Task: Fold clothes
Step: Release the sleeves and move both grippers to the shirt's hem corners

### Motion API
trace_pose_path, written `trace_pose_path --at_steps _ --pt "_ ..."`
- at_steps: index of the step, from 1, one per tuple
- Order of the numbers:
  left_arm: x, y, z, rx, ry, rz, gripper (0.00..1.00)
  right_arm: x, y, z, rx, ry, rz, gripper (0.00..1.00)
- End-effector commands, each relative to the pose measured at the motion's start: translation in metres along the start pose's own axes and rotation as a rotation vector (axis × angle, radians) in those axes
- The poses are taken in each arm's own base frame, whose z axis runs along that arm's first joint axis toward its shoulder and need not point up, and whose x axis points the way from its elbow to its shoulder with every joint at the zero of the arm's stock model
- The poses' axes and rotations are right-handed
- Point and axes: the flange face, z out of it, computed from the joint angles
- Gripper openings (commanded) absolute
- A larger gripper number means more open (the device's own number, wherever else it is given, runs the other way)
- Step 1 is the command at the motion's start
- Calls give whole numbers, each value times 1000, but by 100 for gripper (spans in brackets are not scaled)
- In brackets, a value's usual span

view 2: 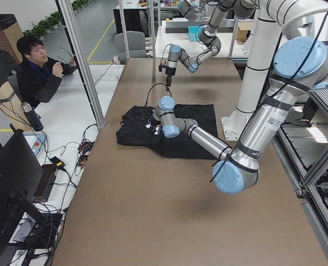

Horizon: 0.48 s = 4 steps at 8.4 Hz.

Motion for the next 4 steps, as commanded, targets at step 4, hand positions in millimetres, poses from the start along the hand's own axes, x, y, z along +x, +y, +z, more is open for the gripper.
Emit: trace_pose_path --at_steps 4 --pt "-137 169 -70 -20 4 -105 94 71 184 -6 -212 -166 154 94"
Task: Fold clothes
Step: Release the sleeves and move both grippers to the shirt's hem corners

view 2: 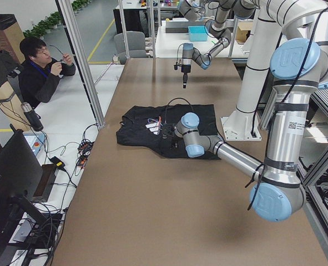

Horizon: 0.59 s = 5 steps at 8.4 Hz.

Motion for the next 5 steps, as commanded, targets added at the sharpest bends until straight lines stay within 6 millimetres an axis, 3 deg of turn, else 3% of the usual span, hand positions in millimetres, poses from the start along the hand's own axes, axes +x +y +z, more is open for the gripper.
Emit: trace_pose_path --at_steps 1,2,4,5 --pt "-61 57 -18 25 -18 10 94 21 92 44 -115 -44 -12 94" --pt "-66 63 -31 23 -21 10 94 17 119 63 -132 -34 -39 94" --pt "-69 63 -35 36 -30 9 94 19 166 85 -201 -27 -71 94" --pt "-69 62 -34 40 -33 8 94 20 179 91 -220 -19 -79 94"
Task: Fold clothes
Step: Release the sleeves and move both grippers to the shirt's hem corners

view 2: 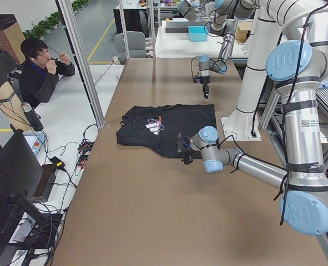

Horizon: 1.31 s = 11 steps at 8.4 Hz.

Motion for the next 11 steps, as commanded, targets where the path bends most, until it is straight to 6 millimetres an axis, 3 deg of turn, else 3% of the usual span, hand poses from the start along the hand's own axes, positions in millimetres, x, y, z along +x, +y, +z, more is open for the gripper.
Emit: trace_pose_path --at_steps 1,7,8,10,11 --pt "-2 0 -3 14 -7 -1 94 3 39 32 -64 24 -24 94" --pt "-6 1 0 10 -15 2 94 6 34 59 -37 55 -21 94" --pt "-5 1 0 10 -14 2 94 1 31 65 -32 48 -24 88" --pt "-7 1 1 10 -17 3 94 5 28 69 -10 60 -20 19" --pt "-6 1 1 8 -15 4 94 4 28 68 -9 58 -22 0"
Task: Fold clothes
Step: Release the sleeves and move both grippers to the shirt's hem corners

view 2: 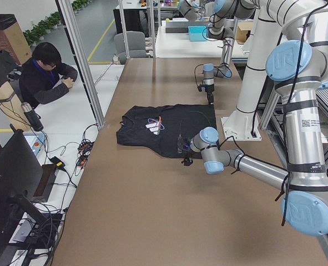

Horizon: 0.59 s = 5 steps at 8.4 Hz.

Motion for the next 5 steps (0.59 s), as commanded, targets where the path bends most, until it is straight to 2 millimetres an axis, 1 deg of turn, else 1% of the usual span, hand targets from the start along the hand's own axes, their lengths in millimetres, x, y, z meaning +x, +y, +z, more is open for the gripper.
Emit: trace_pose_path --at_steps 1,4,5 --pt "1 2 1 -4 1 3 94 0 -2 2 8 2 0 0" --pt "6 3 -3 -5 13 0 94 -4 -3 -4 15 -13 -3 0" --pt "10 11 1 -23 21 1 94 -6 -3 -6 15 -21 -5 0"
